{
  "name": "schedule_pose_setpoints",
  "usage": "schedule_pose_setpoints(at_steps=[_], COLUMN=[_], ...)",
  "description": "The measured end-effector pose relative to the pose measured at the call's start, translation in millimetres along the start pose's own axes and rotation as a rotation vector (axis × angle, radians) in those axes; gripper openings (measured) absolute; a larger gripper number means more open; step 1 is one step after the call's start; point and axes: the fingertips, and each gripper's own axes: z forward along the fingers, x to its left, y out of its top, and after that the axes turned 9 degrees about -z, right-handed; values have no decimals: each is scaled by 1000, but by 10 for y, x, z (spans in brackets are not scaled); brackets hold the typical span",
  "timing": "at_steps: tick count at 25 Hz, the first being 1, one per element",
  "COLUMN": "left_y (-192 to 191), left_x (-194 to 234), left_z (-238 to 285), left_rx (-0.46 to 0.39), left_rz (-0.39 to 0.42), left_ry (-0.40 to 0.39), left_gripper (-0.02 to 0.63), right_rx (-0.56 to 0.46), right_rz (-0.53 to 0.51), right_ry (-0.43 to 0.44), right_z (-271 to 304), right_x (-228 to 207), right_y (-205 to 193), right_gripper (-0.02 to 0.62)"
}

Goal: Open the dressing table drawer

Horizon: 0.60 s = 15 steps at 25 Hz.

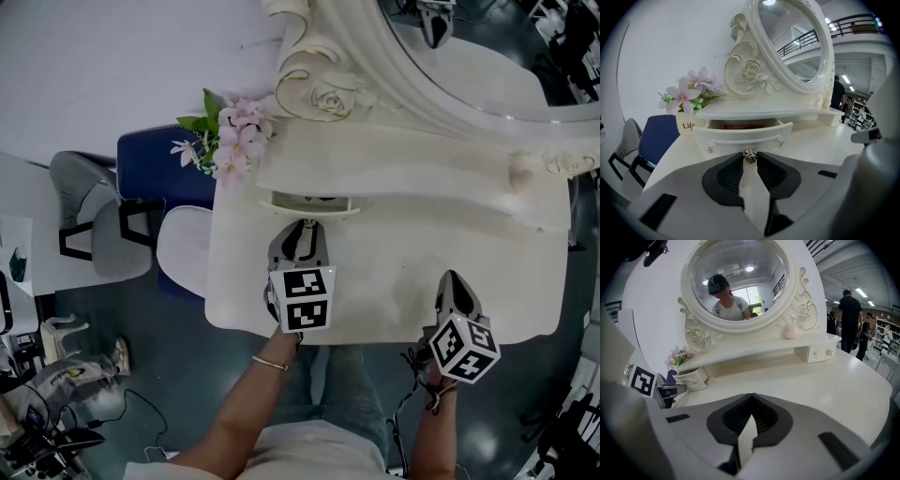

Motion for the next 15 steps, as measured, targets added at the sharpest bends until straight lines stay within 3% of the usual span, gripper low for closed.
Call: schedule_pose_setpoints(at_steps=[15], left_y=[-49], left_x=[-6], left_z=[-53], left_rx=[1], left_rz=[1], left_ry=[3], left_gripper=[106], right_rx=[0], right_rz=[7], right_ry=[0], right_z=[-62], right_x=[7], right_y=[-66], right_gripper=[6])
